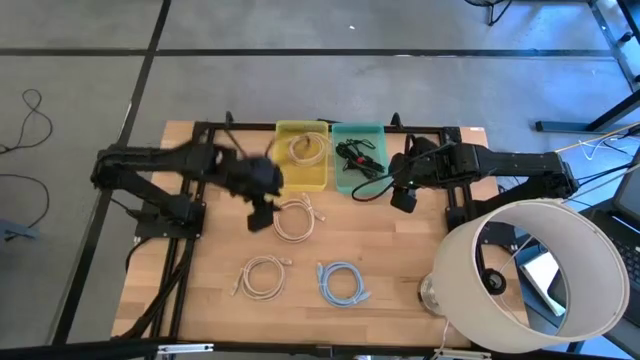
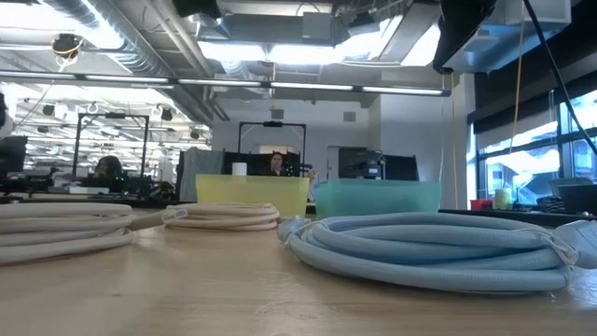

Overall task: Pick & Place USB Port
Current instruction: Put the light brown HDMI cable into the yellow bin

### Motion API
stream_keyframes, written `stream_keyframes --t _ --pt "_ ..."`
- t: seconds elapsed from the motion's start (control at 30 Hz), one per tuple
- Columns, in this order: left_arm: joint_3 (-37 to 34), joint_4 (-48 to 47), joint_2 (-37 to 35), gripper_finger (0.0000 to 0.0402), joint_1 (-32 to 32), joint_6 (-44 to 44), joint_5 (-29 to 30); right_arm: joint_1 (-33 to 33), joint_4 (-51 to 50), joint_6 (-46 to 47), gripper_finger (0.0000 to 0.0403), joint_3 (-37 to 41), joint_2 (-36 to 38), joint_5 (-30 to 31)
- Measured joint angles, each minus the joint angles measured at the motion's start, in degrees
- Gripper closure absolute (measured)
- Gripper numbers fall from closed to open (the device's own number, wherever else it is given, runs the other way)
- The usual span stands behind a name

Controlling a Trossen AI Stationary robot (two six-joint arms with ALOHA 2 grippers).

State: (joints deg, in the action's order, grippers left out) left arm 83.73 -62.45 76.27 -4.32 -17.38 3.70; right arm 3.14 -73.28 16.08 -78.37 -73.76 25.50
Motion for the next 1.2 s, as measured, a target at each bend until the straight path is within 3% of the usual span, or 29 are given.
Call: stream_keyframes --t 0.2,0.33,0.47,0.6,0.87,1.03,1.2 --pt "-12.62 5.42 0.54 0.0217 -8.72 -13.73 15.63 0.74 0.07 -0.01 0.0082 0.0 0.0 0.31" --pt "-23.8 14.85 0.57 0.0217 -8.59 -23.15 19.94 0.83 0.2 0.0 0.0082 0.0 0.0 0.44" --pt "-32.25 26.02 0.59 0.0217 -5.42 -25.93 18.64 0.83 0.75 -0.15 0.0082 0.0 0.0 0.44" --pt "-37.58 30.93 0.59 0.0217 -1.73 -26.91 16.8 0.83 0.83 0.03 0.0082 0.0 0.0 0.44" --pt "-42.76 32.82 0.57 0.0217 4.02 -29.85 13.9 0.83 2.39 -0.38 0.0082 0.0 0.0 0.46" --pt "-46.09 41.79 0.57 0.0217 5.27 -28.56 8.97 0.83 3.45 -1.49 0.0082 0.0 0.0 0.45" --pt "-47.64 43.48 2.67 0.0217 5.33 -28.57 6.69 0.83 3.45 -1.53 0.0082 0.0 0.0 0.46"
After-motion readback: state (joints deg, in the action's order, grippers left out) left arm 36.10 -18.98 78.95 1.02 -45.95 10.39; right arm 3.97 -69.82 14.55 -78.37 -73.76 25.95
